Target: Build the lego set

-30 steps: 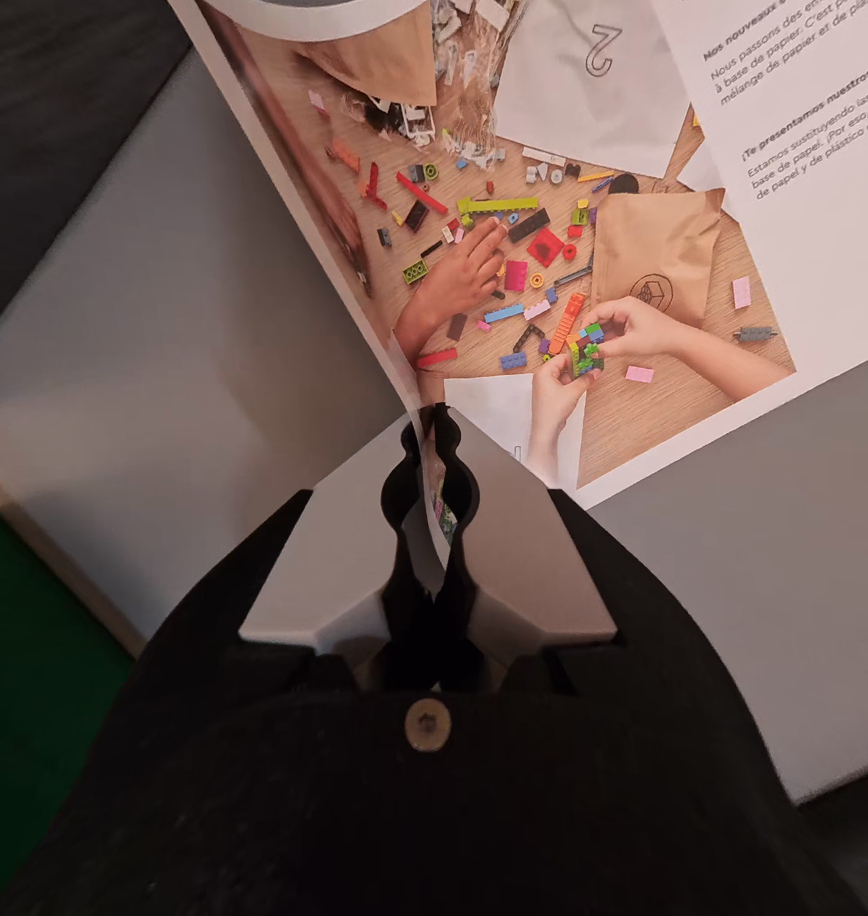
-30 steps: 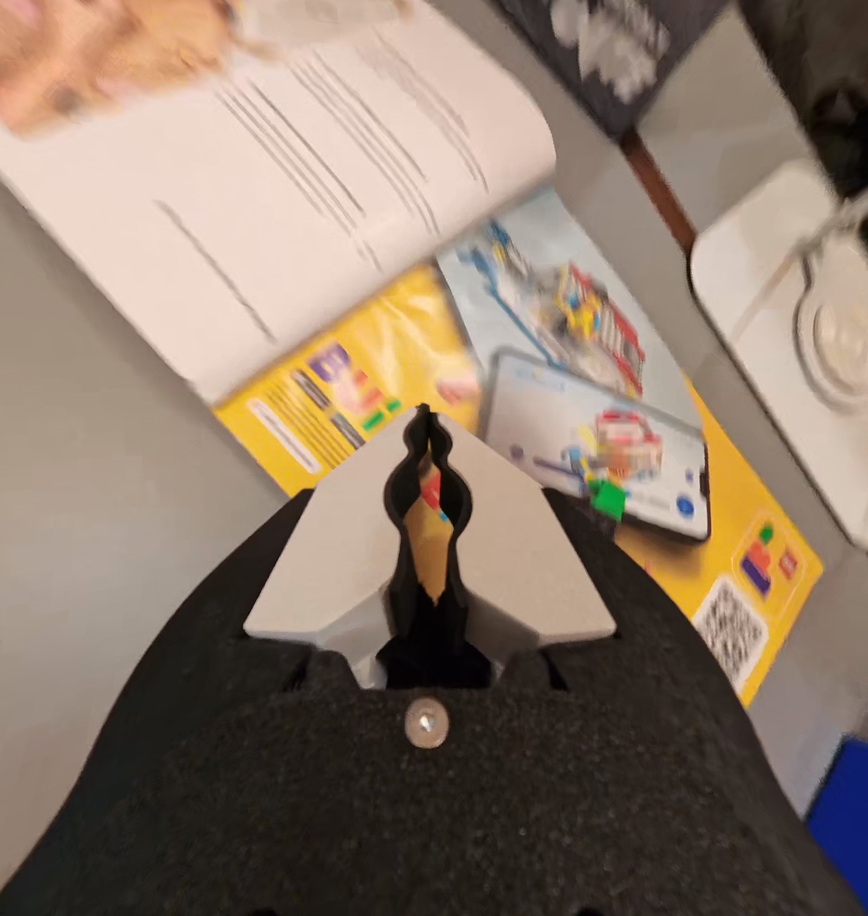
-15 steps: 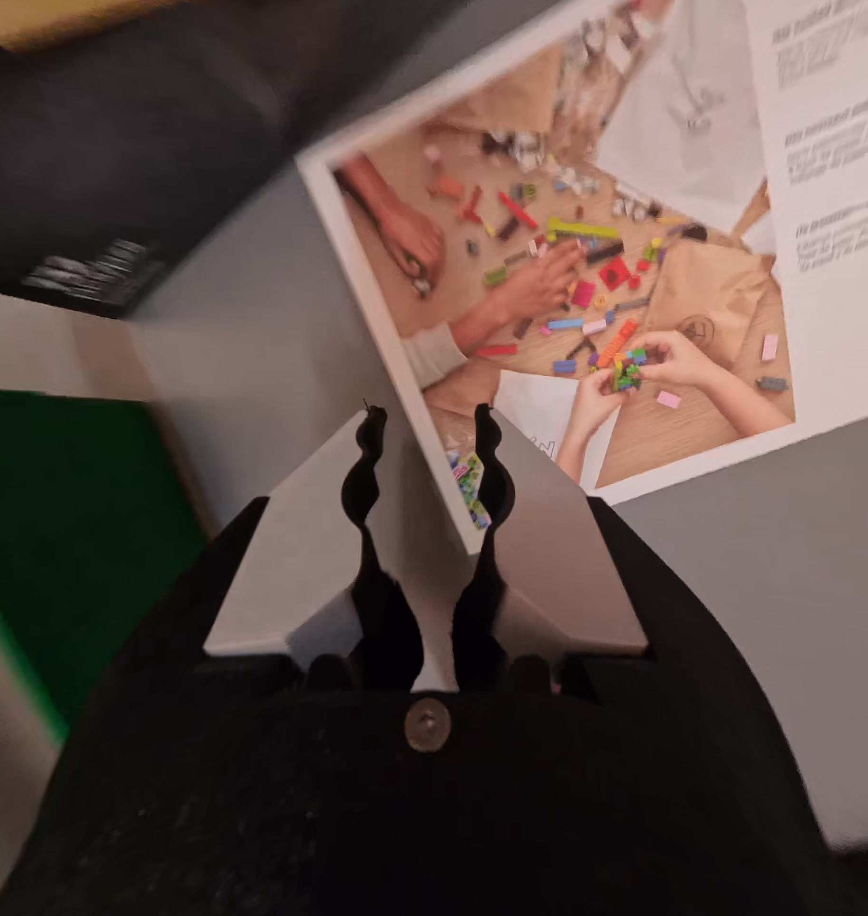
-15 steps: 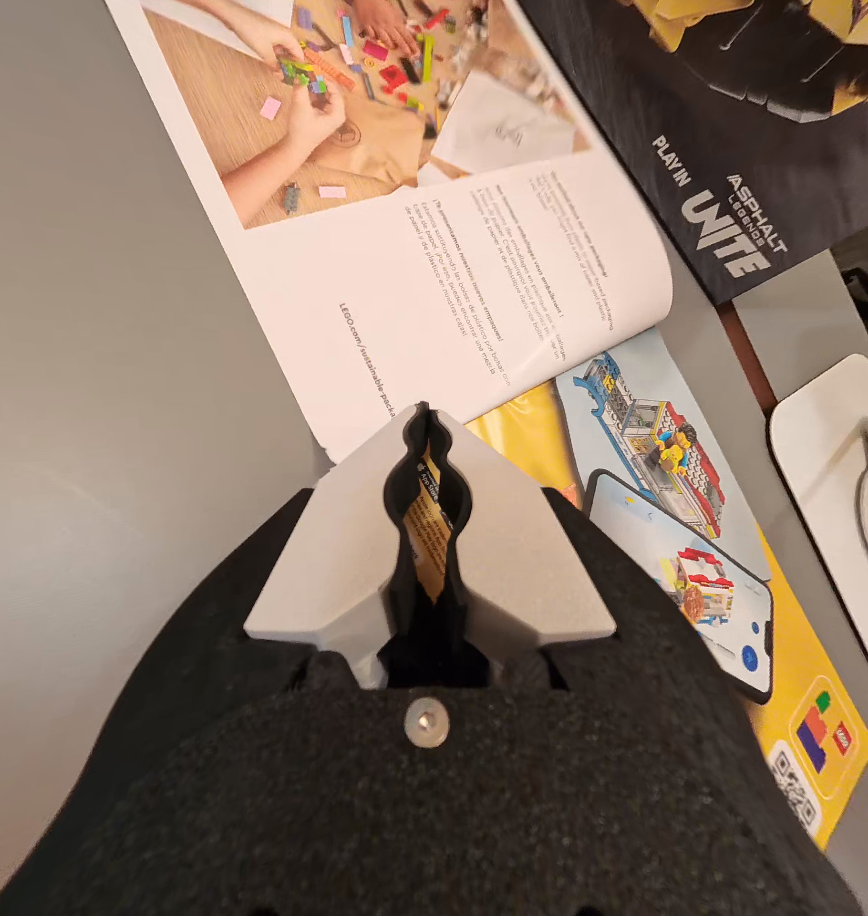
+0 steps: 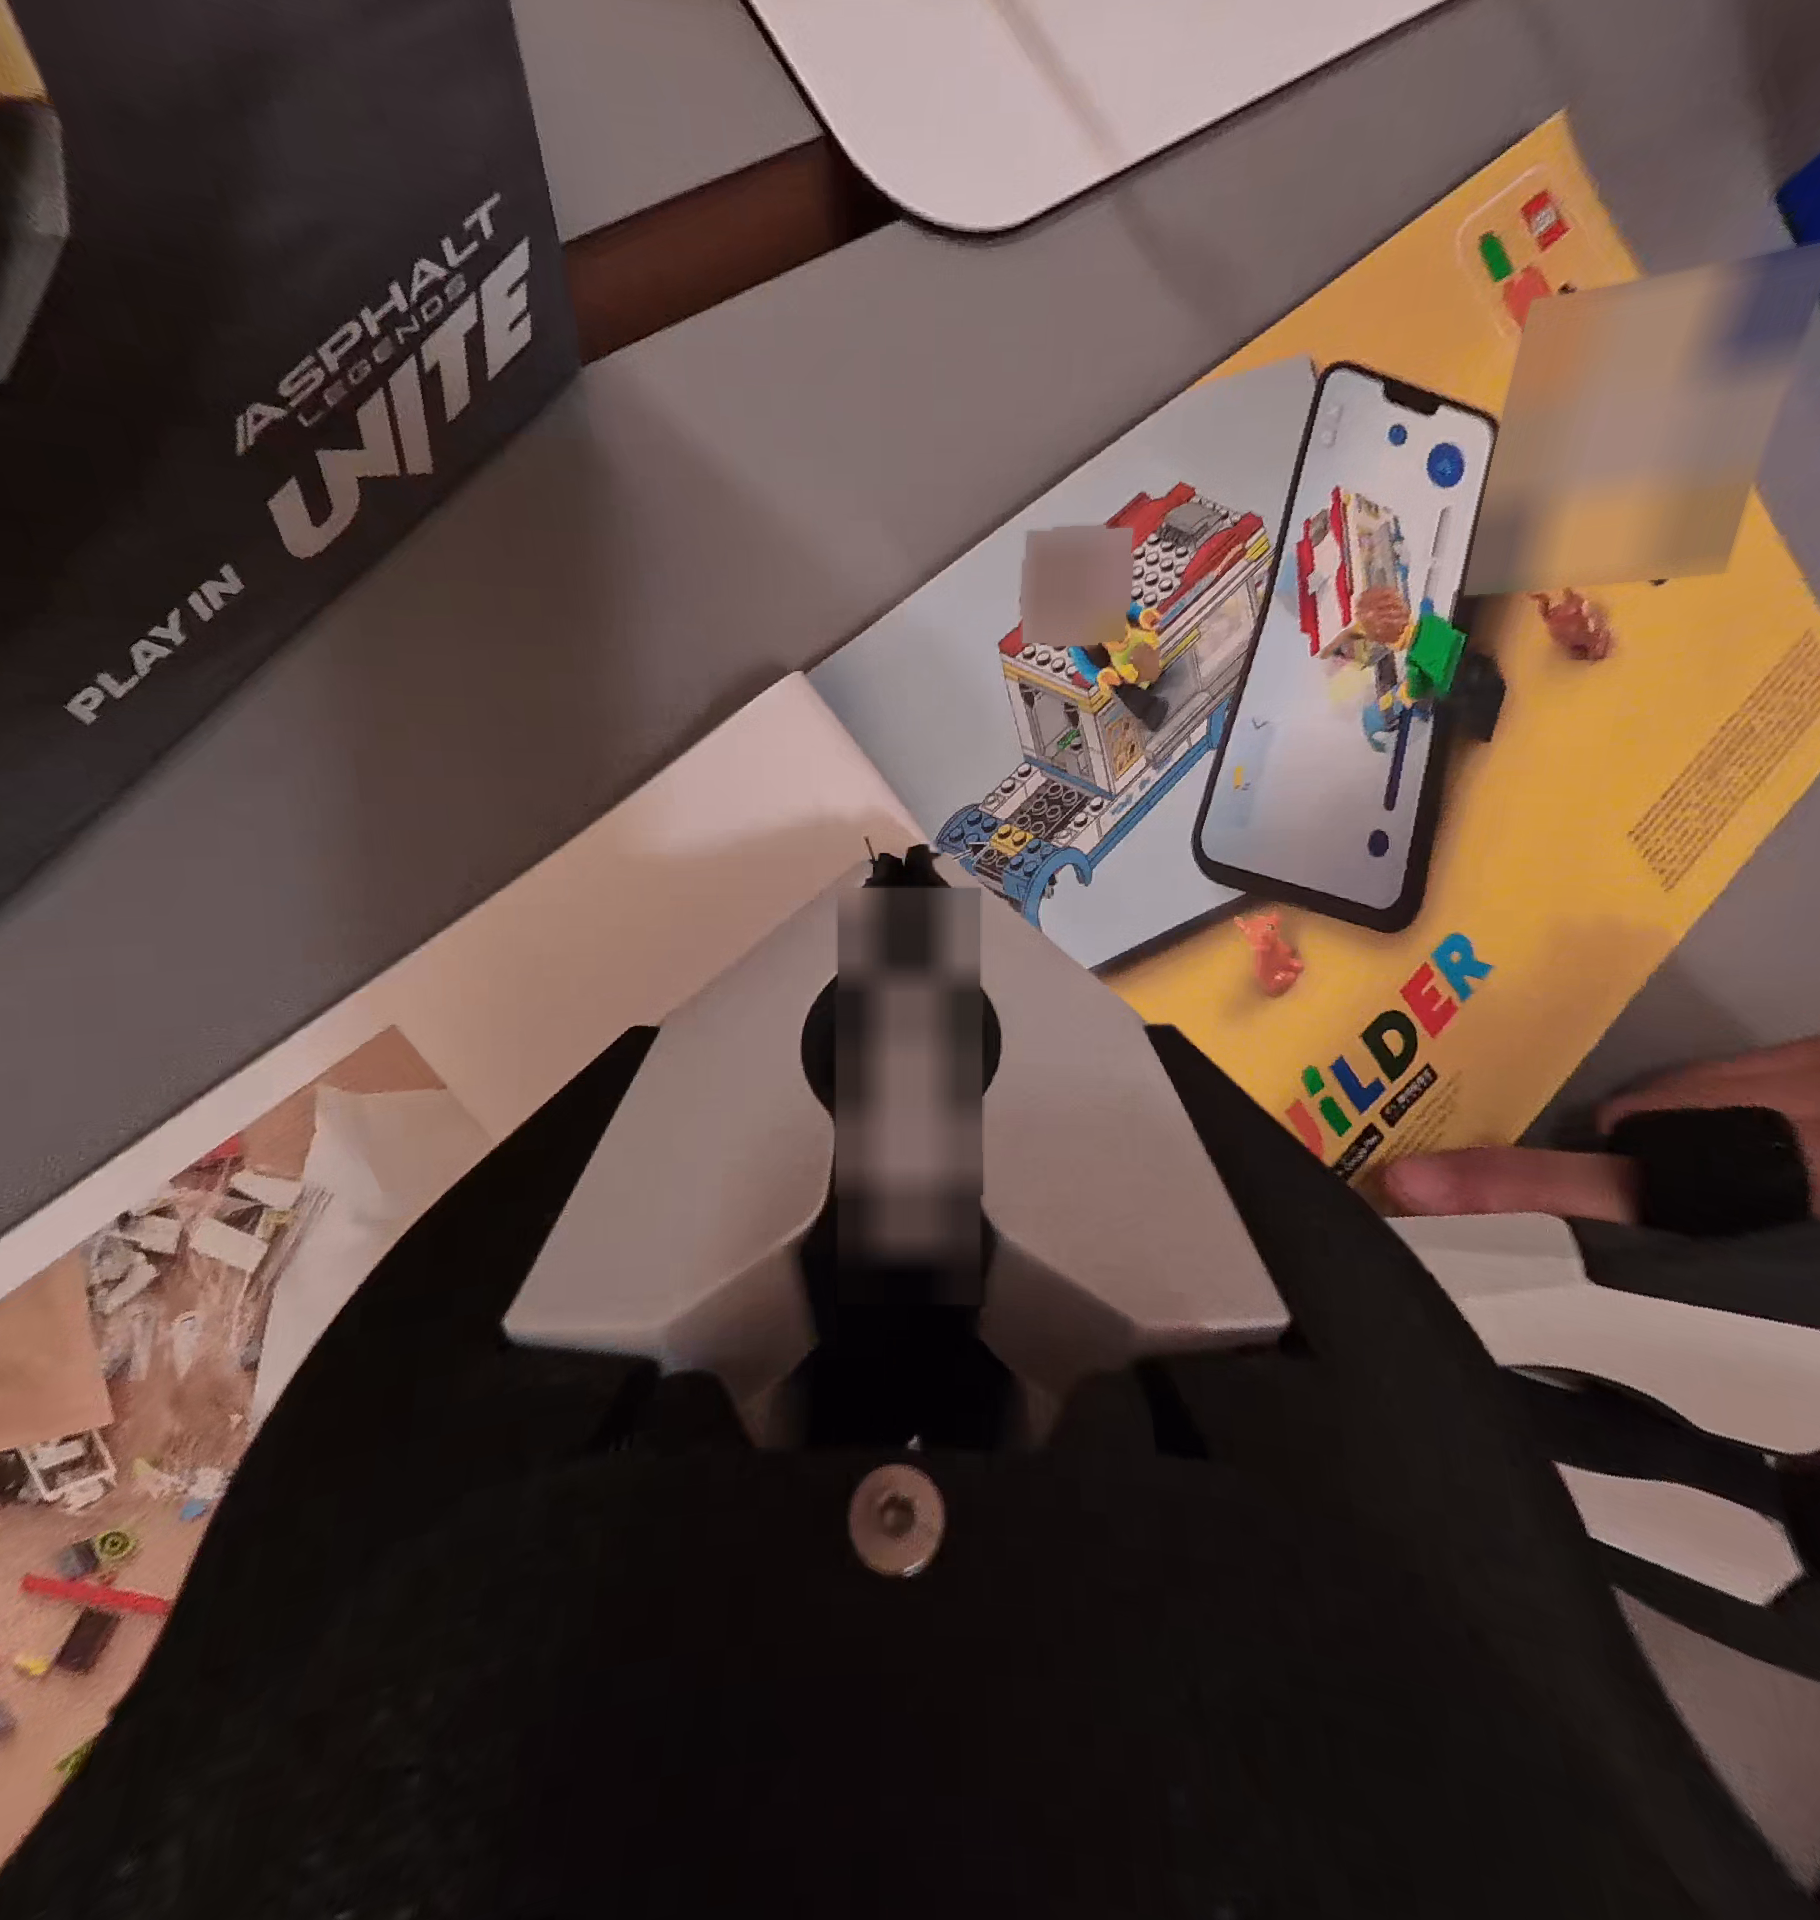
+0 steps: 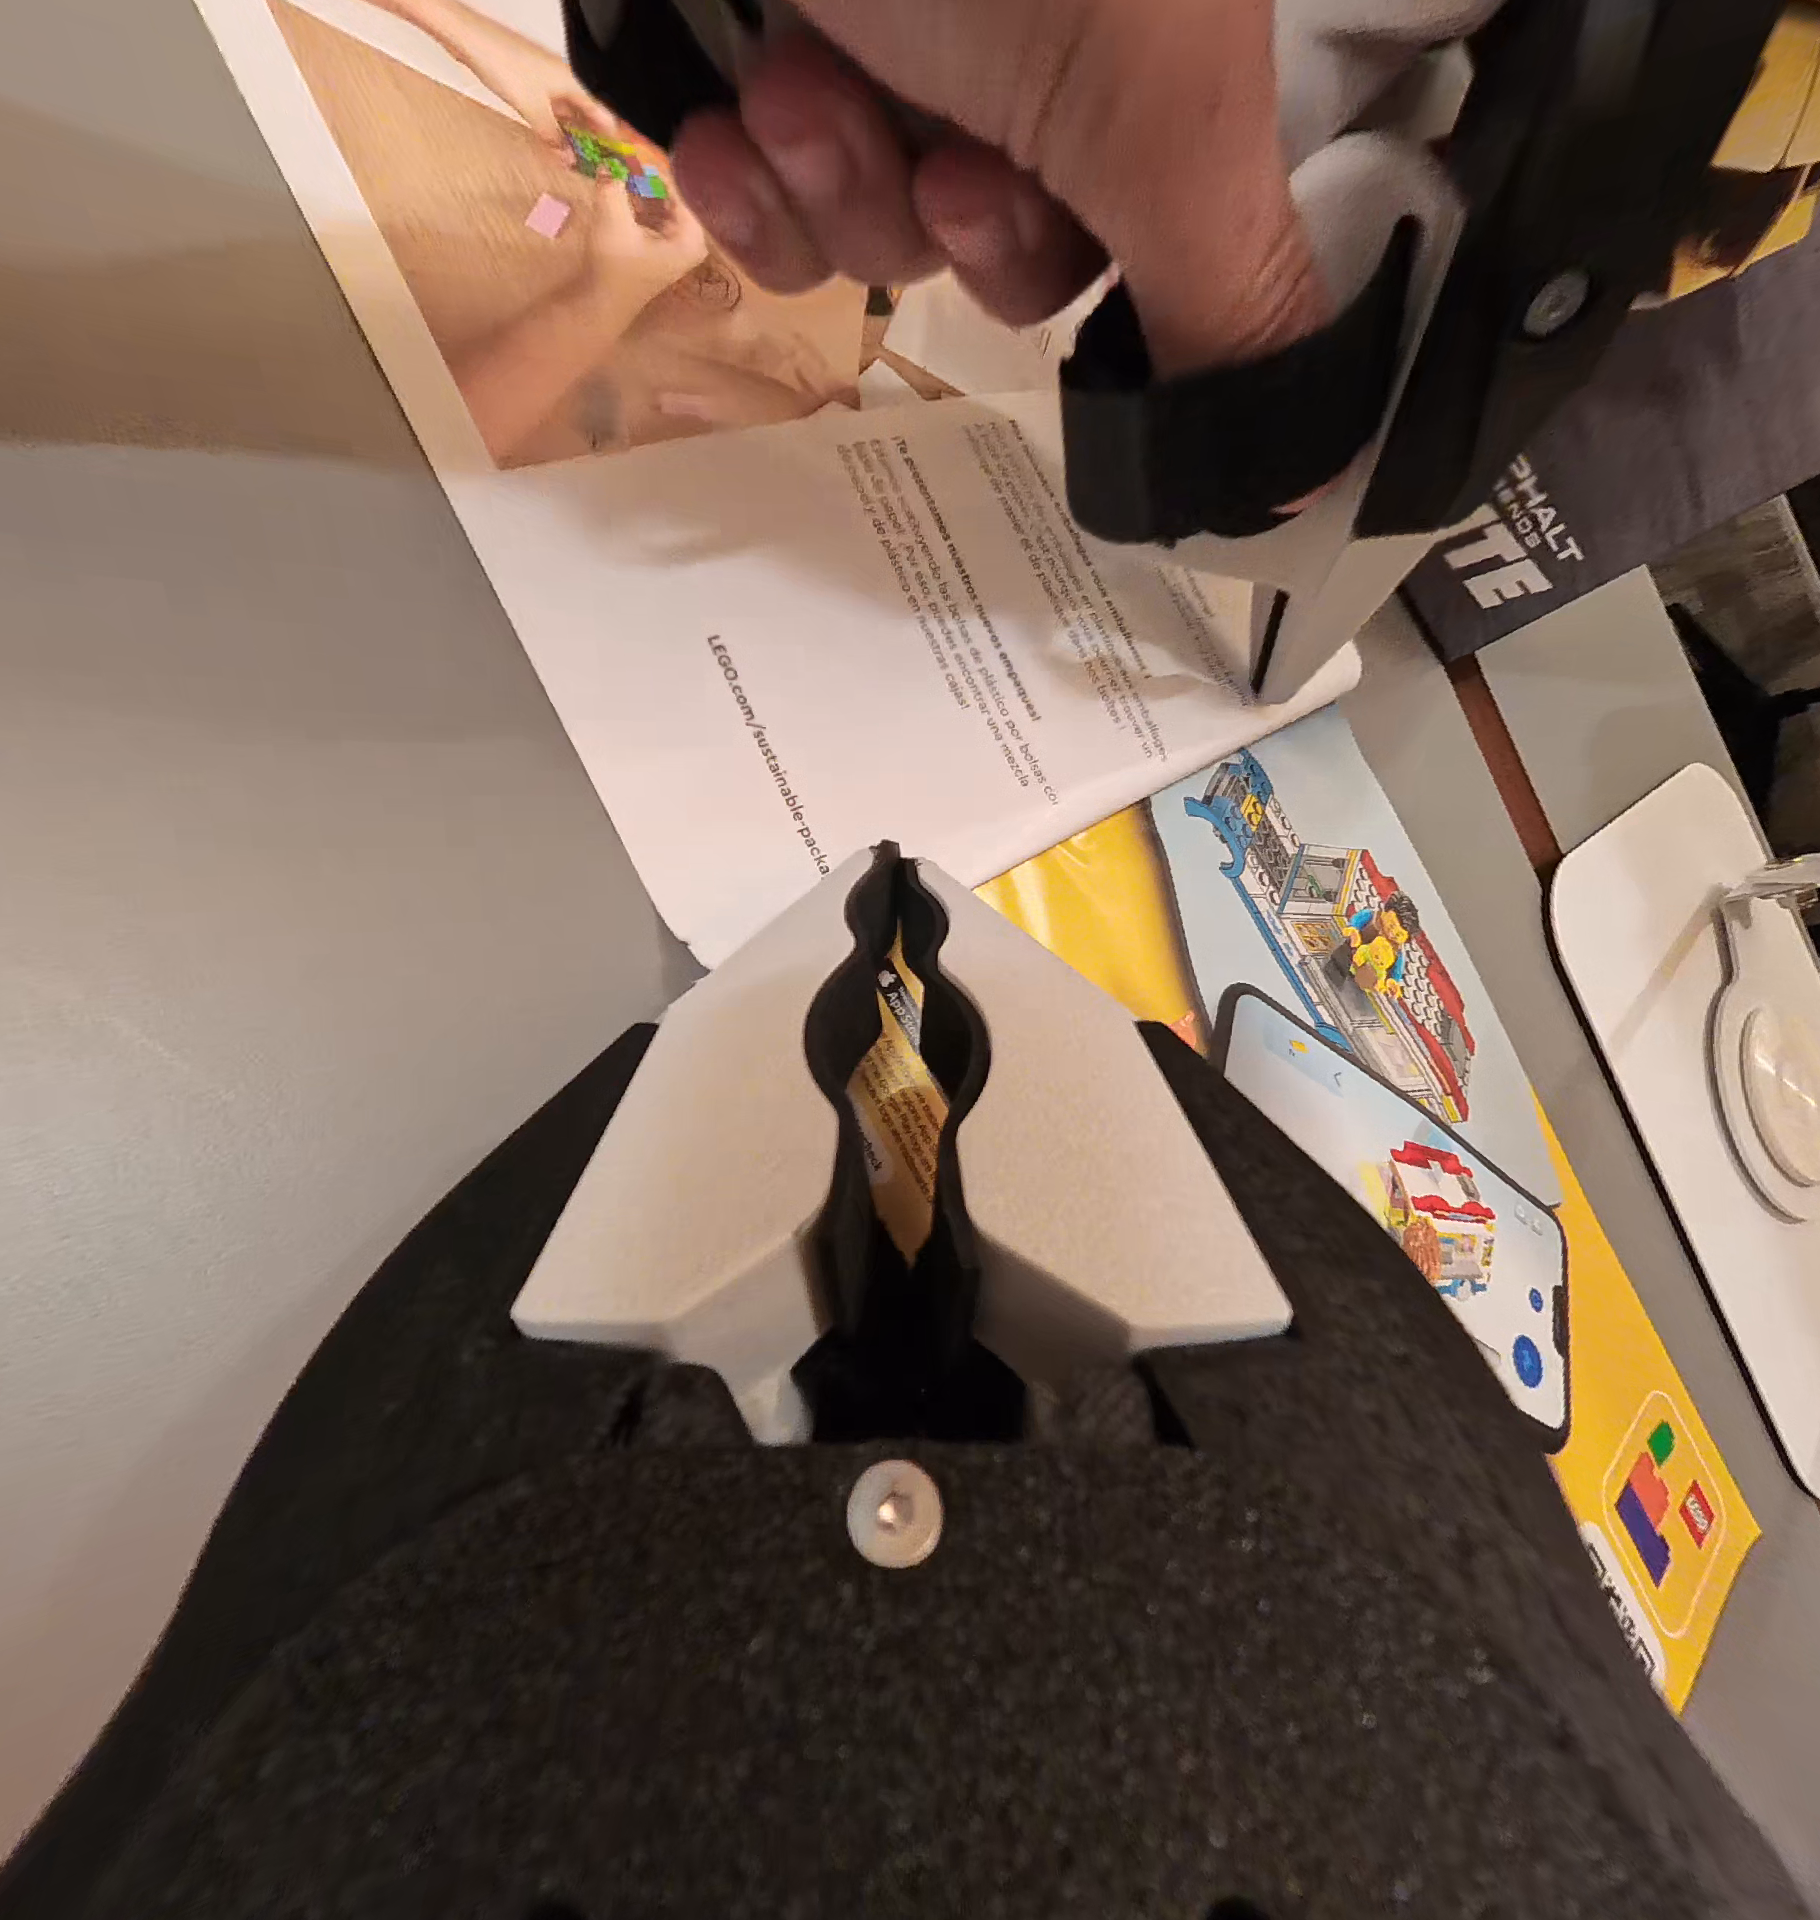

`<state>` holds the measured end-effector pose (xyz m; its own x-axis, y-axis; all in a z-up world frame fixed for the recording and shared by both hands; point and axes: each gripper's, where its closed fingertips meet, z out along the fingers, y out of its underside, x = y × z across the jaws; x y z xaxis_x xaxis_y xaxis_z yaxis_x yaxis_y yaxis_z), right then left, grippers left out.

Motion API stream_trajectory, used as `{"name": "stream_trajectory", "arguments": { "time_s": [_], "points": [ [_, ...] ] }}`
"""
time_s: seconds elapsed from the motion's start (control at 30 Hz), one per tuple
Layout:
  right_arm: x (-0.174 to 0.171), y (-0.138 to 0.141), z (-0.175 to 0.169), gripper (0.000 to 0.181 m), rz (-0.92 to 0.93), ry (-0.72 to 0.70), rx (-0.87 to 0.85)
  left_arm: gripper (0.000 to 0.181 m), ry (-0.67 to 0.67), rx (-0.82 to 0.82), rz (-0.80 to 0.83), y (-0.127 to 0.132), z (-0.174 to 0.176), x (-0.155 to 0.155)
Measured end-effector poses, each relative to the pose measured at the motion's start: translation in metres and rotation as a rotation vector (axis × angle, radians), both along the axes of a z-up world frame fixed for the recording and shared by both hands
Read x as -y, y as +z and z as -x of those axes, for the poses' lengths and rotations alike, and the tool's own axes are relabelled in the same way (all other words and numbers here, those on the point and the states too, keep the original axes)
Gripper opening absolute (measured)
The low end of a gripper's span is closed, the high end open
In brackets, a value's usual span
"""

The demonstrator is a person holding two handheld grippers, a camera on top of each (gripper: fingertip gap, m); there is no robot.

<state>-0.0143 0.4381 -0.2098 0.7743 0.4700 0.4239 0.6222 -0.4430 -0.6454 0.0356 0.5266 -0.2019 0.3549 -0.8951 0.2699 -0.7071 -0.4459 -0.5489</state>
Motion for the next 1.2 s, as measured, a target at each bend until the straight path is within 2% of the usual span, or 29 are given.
{"name": "stream_trajectory", "arguments": {
  "time_s": [0.07,0.2,0.33,0.4,0.43,0.5,0.57,0.6,0.67,0.73,0.8,0.9,0.97,1.03,1.2],
  "points": [
    [0.0,0.0,0.0,0.0,-0.015,-0.001,0.018,0.0,-0.026,-0.015,-0.022,-0.009,0.001,0.001],
    [0.0,0.0,-0.001,0.0,-0.032,-0.015,0.025,0.0,-0.034,0.024,0.039,-0.013,-0.001,0.0],
    [0.002,0.004,-0.002,0.0,-0.006,-0.063,-0.025,0.0,-0.041,0.013,-0.014,-0.012,-0.003,-0.001],
    [0.012,0.024,-0.009,0.009,-0.041,-0.135,-0.108,0.005,-0.048,0.031,-0.076,0.0,-0.008,0.002],
    [0.024,0.036,-0.016,0.014,-0.056,-0.173,-0.163,0.011,-0.063,0.083,-0.1,0.013,-0.015,0.008],
    [0.058,0.052,-0.041,0.024,-0.06,-0.281,-0.272,0.031,-0.131,0.213,-0.153,0.047,-0.032,0.03],
    [0.103,0.054,-0.066,0.034,-0.057,-0.397,-0.368,0.054,-0.324,0.286,-0.166,0.064,-0.05,0.077],
    [0.127,0.05,-0.076,0.039,-0.04,-0.445,-0.397,0.068,-0.451,0.273,-0.155,0.061,-0.057,0.107],
    [0.17,0.045,-0.088,0.04,-0.026,-0.507,-0.414,0.07,-0.663,0.215,-0.178,0.045,-0.069,0.158],
    [0.202,0.05,-0.09,0.037,-0.066,-0.543,-0.438,0.076,-0.771,0.14,-0.214,0.025,-0.083,0.188],
    [0.225,0.057,-0.085,0.034,-0.101,-0.557,-0.481,0.083,-0.824,0.084,-0.231,0.01,-0.096,0.207],
    [0.246,0.057,-0.083,0.032,-0.128,-0.585,-0.499,0.074,-0.836,0.034,-0.369,-0.007,-0.112,0.206],
    [0.252,0.054,-0.084,0.03,-0.129,-0.596,-0.504,0.065,-0.815,0.039,-0.4,-0.01,-0.118,0.202],
    [0.254,0.05,-0.085,0.03,-0.121,-0.599,-0.516,0.068,-0.786,0.057,-0.397,-0.009,-0.12,0.198],
    [0.247,0.044,-0.091,0.03,-0.1,-0.589,-0.51,0.056,-0.767,0.085,-0.328,-0.003,-0.113,0.2]
  ]
}}
